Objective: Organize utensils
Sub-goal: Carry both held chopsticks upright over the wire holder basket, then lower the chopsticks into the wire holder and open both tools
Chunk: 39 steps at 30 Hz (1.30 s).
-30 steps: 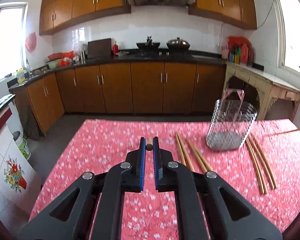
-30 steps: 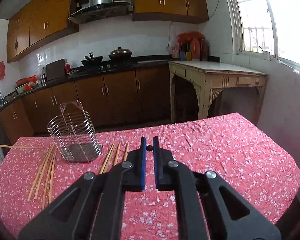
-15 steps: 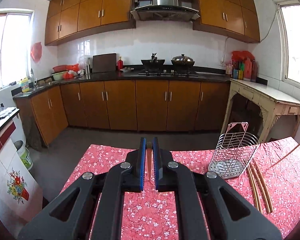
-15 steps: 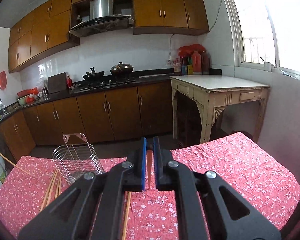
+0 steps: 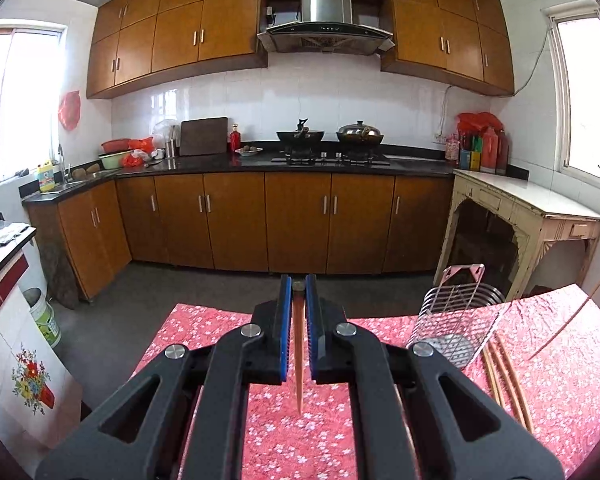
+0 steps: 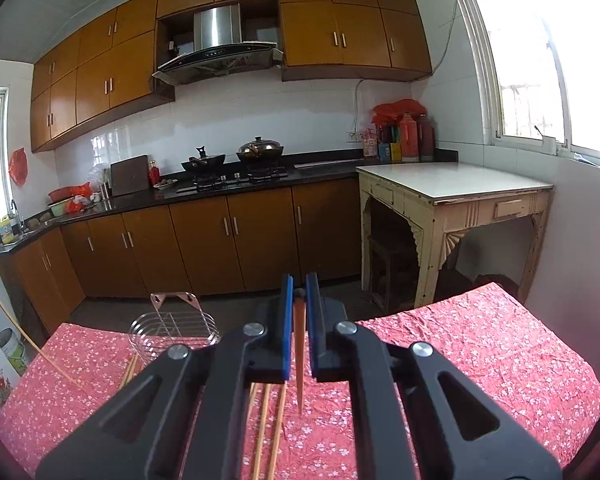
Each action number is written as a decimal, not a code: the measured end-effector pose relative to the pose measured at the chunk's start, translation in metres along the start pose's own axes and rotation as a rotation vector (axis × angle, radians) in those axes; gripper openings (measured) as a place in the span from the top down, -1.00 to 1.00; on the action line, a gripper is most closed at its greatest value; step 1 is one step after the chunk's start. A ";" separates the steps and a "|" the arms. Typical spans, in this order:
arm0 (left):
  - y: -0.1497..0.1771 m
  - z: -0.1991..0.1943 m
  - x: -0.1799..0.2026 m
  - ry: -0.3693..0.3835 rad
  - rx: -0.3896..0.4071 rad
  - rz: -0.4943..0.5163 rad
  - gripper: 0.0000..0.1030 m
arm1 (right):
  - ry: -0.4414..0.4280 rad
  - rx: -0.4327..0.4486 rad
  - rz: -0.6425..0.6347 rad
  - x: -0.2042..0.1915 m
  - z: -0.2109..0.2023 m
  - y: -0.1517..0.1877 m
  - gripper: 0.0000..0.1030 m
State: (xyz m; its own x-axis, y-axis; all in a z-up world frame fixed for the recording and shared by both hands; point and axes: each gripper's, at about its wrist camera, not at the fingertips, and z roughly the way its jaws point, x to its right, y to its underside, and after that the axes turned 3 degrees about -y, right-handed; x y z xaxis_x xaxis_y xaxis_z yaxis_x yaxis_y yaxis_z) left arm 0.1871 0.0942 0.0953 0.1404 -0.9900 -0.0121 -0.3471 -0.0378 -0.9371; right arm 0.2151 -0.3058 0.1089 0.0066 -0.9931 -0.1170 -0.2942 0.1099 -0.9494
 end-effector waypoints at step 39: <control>-0.079 0.095 0.123 0.193 0.057 -0.089 0.87 | -0.230 -0.059 -0.051 -0.106 0.122 -0.060 0.85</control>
State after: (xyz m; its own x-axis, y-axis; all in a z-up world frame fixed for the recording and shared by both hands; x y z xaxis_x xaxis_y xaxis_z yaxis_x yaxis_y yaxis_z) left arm 0.3197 -0.0120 0.1349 -0.0137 -0.9909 0.1338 -0.2878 -0.1242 -0.9496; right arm 0.3484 -0.2021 0.1424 0.2385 -0.9612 -0.1388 -0.3431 0.0503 -0.9379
